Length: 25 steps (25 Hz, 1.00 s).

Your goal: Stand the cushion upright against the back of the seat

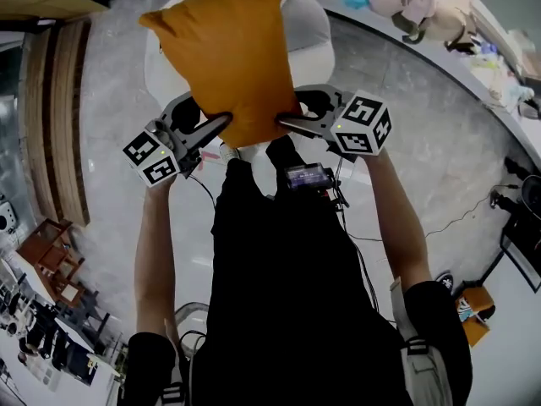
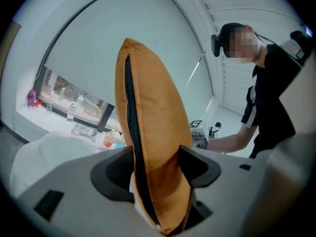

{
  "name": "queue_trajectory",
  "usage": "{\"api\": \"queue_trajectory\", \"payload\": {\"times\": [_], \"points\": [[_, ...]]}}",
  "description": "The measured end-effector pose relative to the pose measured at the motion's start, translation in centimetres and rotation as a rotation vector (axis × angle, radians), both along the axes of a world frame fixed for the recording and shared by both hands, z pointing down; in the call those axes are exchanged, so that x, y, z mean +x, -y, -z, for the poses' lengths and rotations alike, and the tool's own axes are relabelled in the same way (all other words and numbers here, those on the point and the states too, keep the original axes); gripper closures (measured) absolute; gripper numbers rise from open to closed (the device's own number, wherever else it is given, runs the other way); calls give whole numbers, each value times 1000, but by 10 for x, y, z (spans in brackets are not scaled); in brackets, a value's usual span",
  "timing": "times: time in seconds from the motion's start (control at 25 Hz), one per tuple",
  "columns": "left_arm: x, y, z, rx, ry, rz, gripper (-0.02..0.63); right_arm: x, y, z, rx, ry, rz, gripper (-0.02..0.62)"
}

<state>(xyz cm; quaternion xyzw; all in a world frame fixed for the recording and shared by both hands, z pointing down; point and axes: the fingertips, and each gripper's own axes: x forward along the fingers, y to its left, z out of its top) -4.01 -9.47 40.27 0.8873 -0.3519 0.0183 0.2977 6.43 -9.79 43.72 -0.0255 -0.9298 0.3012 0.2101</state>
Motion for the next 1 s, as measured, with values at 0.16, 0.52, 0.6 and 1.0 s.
{"api": "queue_trajectory", "payload": {"times": [0.16,0.52,0.6,1.0], "points": [[1,8,-23,-16,40,4,313,-1,12,-24,24,-73,45,362],[-17,27,-92,-25,171,11,313,-22,36,-102,157,-224,129,364],[-20,30,-112,-40,190,11,313,-26,38,-123,180,-256,144,370],[-22,72,-210,-62,214,0,318,-32,72,-222,219,-268,128,400]]}}
